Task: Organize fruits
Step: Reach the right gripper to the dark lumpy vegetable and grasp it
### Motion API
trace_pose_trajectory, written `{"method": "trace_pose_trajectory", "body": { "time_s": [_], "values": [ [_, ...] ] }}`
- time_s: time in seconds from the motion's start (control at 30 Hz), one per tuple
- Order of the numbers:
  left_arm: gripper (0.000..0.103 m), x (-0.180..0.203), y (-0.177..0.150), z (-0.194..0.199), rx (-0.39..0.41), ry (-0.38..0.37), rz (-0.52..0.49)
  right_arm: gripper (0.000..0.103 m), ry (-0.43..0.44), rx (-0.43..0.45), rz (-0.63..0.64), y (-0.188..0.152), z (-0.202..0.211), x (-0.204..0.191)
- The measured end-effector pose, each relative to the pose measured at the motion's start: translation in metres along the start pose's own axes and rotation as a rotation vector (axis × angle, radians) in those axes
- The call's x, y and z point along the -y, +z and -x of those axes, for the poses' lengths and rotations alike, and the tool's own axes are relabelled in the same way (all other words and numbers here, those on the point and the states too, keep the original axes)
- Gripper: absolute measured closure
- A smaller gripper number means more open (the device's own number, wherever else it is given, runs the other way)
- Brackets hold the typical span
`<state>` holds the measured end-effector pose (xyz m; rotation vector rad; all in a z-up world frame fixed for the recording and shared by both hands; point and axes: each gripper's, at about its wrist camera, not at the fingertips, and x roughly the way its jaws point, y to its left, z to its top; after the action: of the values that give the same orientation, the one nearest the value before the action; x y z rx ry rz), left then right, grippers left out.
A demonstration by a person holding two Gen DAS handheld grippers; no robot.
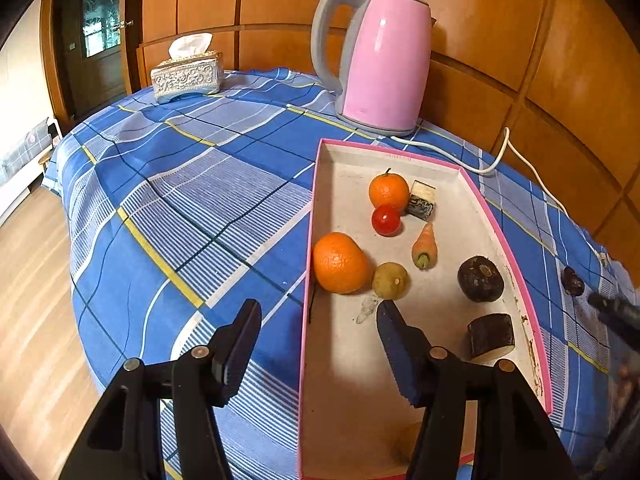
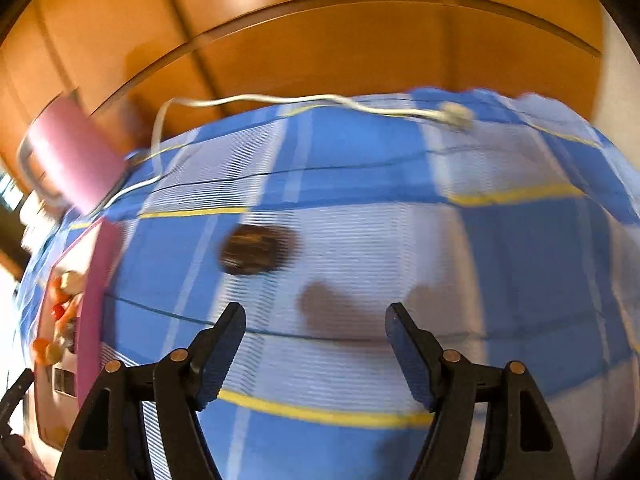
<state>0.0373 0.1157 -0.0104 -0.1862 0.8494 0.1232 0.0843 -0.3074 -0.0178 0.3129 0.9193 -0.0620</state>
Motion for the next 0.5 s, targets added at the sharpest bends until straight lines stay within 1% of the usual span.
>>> {"method": "trace_pose_trajectory", "body": {
  "time_s": [0.1, 0.23, 0.3, 0.33, 0.5],
  "values": [
    [0.041, -0.002, -0.001, 0.000, -0.003, 0.002, 0.004, 0.030, 0.009, -0.018, 0.045, 0.015, -0.018, -0.025],
    [0.041, -0.003, -0.004, -0.001, -0.010, 0.004, 0.001, 0.030, -0.002, -0.062, 0.055, 0.029, -0.043, -0.041],
    [0.041, -0.004, -0.006, -0.001, -0.011, 0.005, 0.003, 0.054, -0.032, -0.099, 0.073, 0.031, -0.057, -0.044],
    [0.041, -0.004, -0.006, -0.002, -0.012, 0.005, 0.004, 0.055, -0.032, -0.105, 0.081, 0.030, -0.061, -0.045],
    [0.041, -0.003, -0.007, -0.004, -0.018, 0.004, -0.002, 0.055, -0.078, -0.060, 0.186, 0.018, -0.058, -0.054]
  ]
}}
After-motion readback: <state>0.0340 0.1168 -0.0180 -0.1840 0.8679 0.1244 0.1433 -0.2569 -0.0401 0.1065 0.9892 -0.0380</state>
